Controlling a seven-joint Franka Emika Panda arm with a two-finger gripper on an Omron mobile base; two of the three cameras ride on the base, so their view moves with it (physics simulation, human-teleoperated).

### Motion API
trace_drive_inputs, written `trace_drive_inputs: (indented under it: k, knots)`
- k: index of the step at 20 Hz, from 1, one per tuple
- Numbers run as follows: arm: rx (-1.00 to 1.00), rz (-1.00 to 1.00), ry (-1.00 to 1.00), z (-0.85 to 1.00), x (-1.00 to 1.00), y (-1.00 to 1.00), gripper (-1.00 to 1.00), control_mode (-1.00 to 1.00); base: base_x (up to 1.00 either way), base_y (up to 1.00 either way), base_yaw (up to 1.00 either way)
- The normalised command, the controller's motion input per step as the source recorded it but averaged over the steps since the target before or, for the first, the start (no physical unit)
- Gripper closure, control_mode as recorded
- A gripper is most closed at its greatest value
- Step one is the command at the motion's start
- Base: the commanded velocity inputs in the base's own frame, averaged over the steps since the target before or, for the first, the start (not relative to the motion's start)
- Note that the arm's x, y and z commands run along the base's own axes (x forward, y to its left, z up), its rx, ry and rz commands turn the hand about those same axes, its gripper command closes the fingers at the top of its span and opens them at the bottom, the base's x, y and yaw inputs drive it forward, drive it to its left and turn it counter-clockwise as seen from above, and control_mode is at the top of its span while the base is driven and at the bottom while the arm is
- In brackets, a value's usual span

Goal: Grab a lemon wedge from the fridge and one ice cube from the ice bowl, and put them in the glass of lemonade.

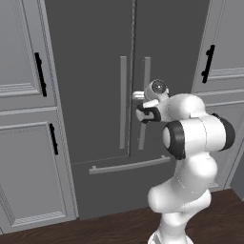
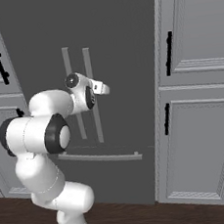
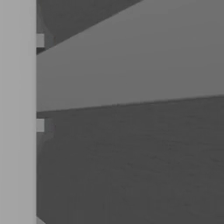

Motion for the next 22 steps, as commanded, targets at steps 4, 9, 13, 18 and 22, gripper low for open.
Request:
trace_drive_inputs:
  k: [4, 9, 13, 18, 22]
  knots:
    - [0.13, -0.07, 0.0, 0.32, -0.81, -0.88, 1.0, -1.0, 0.0, 0.0, 0.0]
    - [0.12, -0.07, 0.0, 0.39, -0.72, -0.95, 1.0, -1.0, 0.0, 0.0, 0.0]
    - [0.12, -0.08, 0.0, 0.46, -0.7, -0.96, 1.0, -1.0, 0.0, 0.0, 0.0]
    - [0.13, -0.08, 0.0, 0.44, -0.82, -0.89, 1.0, -1.0, 0.0, 0.0, 0.0]
    - [0.05, -0.06, 0.0, 0.53, -0.79, -0.39, 1.0, -1.0, 0.0, 0.0, 0.0]
